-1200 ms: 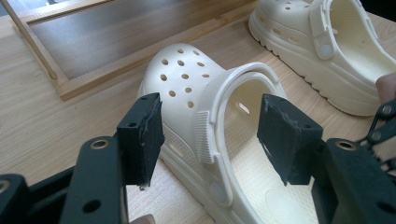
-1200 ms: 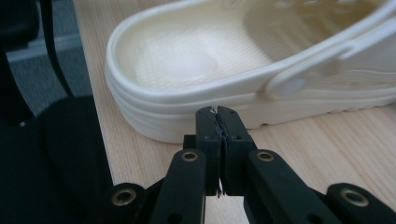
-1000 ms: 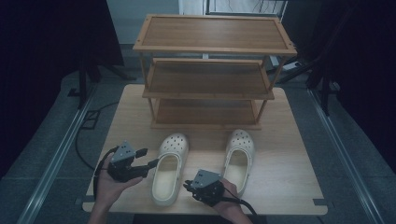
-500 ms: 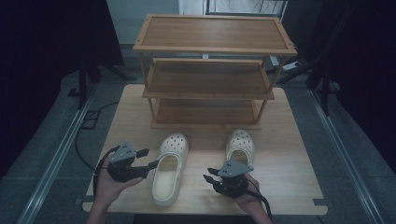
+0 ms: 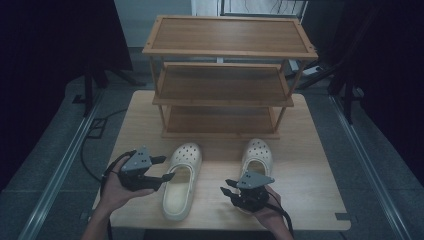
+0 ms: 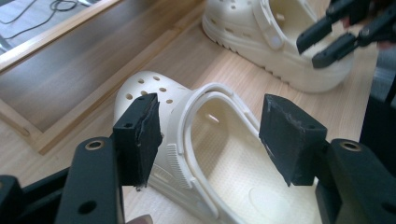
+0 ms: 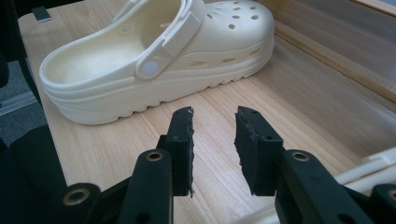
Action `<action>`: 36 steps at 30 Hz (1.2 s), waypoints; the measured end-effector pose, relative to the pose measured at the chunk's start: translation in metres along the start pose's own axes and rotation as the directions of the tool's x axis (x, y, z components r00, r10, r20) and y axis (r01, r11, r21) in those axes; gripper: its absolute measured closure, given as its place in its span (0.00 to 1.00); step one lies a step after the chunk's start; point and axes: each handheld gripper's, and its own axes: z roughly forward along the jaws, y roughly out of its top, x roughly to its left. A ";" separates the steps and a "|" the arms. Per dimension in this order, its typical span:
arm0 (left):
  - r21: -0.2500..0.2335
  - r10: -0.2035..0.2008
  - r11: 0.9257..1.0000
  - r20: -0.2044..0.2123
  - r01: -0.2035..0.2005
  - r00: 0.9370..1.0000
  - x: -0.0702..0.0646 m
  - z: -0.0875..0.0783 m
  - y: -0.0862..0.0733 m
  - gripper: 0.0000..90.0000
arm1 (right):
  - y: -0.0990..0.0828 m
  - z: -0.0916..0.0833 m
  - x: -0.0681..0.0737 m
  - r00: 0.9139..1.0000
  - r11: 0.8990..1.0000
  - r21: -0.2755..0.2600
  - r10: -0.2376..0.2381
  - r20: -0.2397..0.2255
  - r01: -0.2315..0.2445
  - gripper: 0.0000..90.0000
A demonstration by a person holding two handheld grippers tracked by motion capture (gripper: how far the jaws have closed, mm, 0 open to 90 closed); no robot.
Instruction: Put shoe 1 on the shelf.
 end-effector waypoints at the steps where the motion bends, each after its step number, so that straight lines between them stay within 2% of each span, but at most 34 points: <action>1: 0.012 0.017 1.000 0.003 -0.017 1.000 0.001 0.001 0.002 0.44 | 0.000 0.000 0.000 1.000 1.000 0.000 0.002 -0.001 -0.002 0.74; 4: 0.047 0.058 0.997 0.025 -0.059 0.998 0.004 0.005 0.007 0.47 | -0.001 -0.001 0.000 1.000 1.000 0.004 0.006 0.002 -0.006 0.74; 7: 0.090 0.103 0.990 0.053 -0.108 0.993 0.006 0.012 0.011 0.47 | -0.003 -0.001 -0.001 1.000 1.000 0.010 0.008 0.003 -0.008 0.74; 10: 0.136 0.144 0.979 0.076 -0.153 0.987 0.008 0.021 0.014 0.47 | -0.004 -0.001 -0.002 1.000 1.000 0.014 0.012 0.007 -0.012 0.74; 15: 0.189 0.181 0.961 0.112 -0.200 0.977 0.011 0.040 0.018 0.48 | -0.005 0.000 -0.003 1.000 1.000 0.020 0.014 0.006 -0.014 0.73; 17: 0.210 0.202 0.952 0.123 -0.224 0.972 0.012 0.047 0.020 0.50 | -0.006 0.002 -0.003 1.000 1.000 0.029 0.010 0.003 -0.010 0.72; 19: 0.230 0.232 0.938 0.138 -0.258 0.963 0.015 0.054 0.023 0.50 | -0.006 0.003 -0.003 1.000 0.999 0.031 0.010 0.002 -0.010 0.72; 21: 0.242 0.247 0.930 0.145 -0.276 0.958 0.017 0.059 0.025 0.53 | -0.007 0.003 -0.003 1.000 0.999 0.034 0.010 0.001 -0.010 0.72; 23: 0.253 0.272 0.918 0.157 -0.305 0.949 0.018 0.064 0.028 0.58 | -0.007 0.003 -0.004 1.000 0.999 0.034 0.012 0.005 -0.012 0.72; 24: 0.277 0.292 0.903 0.164 -0.328 0.942 0.018 0.069 0.030 0.60 | -0.007 0.002 -0.005 1.000 0.999 0.034 0.015 0.006 -0.015 0.72; 25: 0.277 0.292 0.903 0.164 -0.328 0.942 0.018 0.069 0.030 0.62 | -0.007 0.002 -0.005 1.000 0.999 0.034 0.015 0.006 -0.015 0.72; 28: 0.332 0.333 0.871 0.143 -0.362 0.932 0.017 0.078 0.031 0.68 | -0.008 0.002 -0.006 1.000 0.999 0.034 0.019 0.006 -0.019 0.72; 29: 0.342 0.342 0.866 0.130 -0.366 0.930 0.017 0.081 0.030 0.71 | -0.008 0.002 -0.006 1.000 0.999 0.035 0.018 0.006 -0.018 0.72; 31: 0.343 0.350 0.863 0.124 -0.371 0.929 0.018 0.081 0.031 0.78 | -0.008 0.002 -0.007 1.000 0.999 0.036 0.018 0.006 -0.018 0.71; 34: 0.333 0.375 0.861 0.099 -0.386 0.922 0.017 0.080 0.031 0.83 | -0.008 0.001 -0.007 1.000 0.999 0.034 0.017 0.006 -0.018 0.71; 36: 0.332 0.384 0.860 0.080 -0.388 0.920 0.016 0.078 0.032 0.85 | -0.008 0.001 -0.009 1.000 0.999 0.030 0.026 0.004 -0.026 0.71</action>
